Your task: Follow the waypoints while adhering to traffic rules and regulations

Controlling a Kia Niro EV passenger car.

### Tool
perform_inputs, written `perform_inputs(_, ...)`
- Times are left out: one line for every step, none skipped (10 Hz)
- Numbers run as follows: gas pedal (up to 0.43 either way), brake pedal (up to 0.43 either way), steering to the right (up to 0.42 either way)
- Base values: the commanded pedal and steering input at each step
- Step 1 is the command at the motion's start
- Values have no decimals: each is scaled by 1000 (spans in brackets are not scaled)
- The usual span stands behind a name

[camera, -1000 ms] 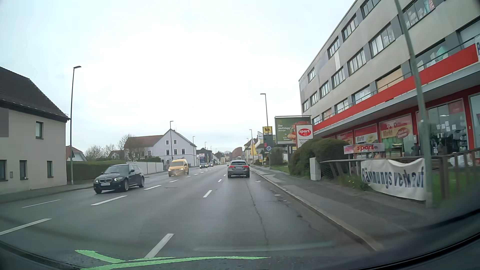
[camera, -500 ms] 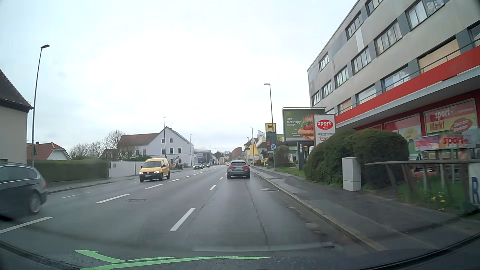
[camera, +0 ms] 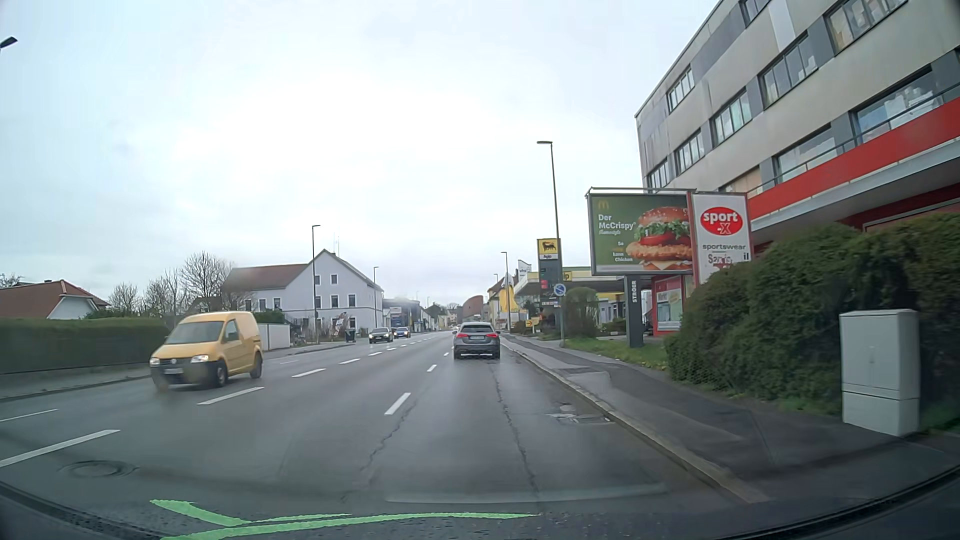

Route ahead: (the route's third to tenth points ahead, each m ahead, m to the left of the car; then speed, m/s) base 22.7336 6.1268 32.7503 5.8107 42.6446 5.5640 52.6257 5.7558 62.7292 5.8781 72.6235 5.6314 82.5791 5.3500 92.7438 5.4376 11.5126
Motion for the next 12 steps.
perform_inputs(98, 0, -1)
perform_inputs(110, 0, -2)
perform_inputs(110, 0, -2)
perform_inputs(110, 0, -2)
perform_inputs(110, 0, -2)
perform_inputs(110, 0, -2)
perform_inputs(110, 0, -3)
perform_inputs(110, 0, -2)
perform_inputs(110, 0, -2)
perform_inputs(110, 0, -2)
perform_inputs(110, 0, -2)
perform_inputs(110, 0, -2)
